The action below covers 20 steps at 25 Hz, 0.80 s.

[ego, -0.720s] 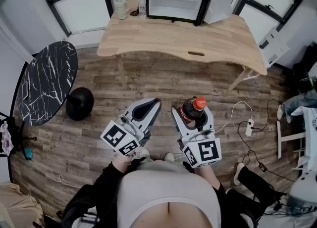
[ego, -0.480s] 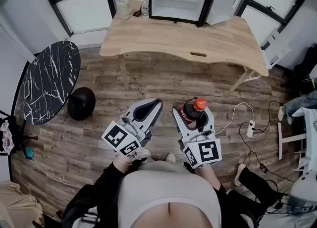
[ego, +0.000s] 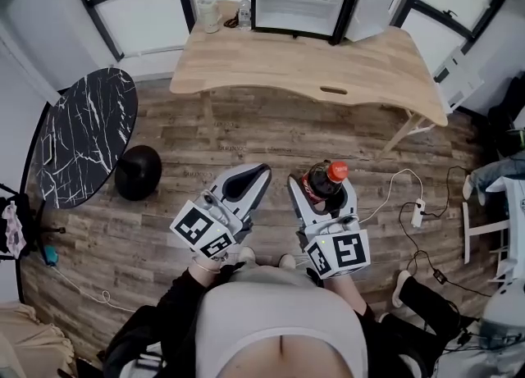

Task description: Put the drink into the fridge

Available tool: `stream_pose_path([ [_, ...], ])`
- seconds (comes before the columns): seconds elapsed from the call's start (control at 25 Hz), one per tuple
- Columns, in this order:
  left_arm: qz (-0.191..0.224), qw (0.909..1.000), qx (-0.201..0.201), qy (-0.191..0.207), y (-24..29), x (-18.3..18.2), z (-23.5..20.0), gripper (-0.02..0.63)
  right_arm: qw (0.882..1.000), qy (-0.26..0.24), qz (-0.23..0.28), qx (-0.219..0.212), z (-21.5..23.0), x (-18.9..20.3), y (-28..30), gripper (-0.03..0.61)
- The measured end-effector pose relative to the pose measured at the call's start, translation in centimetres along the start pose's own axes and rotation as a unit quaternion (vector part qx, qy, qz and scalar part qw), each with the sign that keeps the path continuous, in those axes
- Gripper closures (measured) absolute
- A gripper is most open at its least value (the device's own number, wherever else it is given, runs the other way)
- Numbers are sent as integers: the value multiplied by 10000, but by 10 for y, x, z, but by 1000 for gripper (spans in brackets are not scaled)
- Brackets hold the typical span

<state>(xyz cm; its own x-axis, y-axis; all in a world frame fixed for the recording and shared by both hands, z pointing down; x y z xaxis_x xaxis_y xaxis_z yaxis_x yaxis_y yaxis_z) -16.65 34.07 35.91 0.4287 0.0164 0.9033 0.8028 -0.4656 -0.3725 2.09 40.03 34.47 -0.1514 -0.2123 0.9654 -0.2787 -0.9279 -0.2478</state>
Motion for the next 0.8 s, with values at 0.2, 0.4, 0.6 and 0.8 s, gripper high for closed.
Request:
stream_pose_path([
  [0.2, -77, 9999, 91, -23, -8, -3, -11, 603, 9999, 24, 15, 122, -11, 6, 7, 253],
  [0.4, -164, 9995, 216, -159, -20, 5, -22, 603, 9989, -30, 257, 401, -21, 16, 4, 253],
  [0.6, -224, 9988, 275, -332, -23, 11, -30, 603, 9985, -70, 97, 527, -25, 23, 2, 253],
  [0.8, -238, 9988, 252, -346, -9, 21, -42, 603, 9983, 19, 22, 583, -9, 35, 11, 253],
])
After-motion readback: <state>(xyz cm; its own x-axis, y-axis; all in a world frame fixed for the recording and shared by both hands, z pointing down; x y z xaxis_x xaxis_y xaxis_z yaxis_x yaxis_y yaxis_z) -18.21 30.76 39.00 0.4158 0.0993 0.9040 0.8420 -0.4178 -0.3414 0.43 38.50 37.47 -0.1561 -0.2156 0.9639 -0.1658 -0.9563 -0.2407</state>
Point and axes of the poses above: the fingertips, and each gripper's own axes: y forward along the fingers, z to its right, x out of its underside, the point moved 9 cm from there along -y, backward along the fingers, and after that the axes turned 10 degrees about z, right-handed, at the moved point
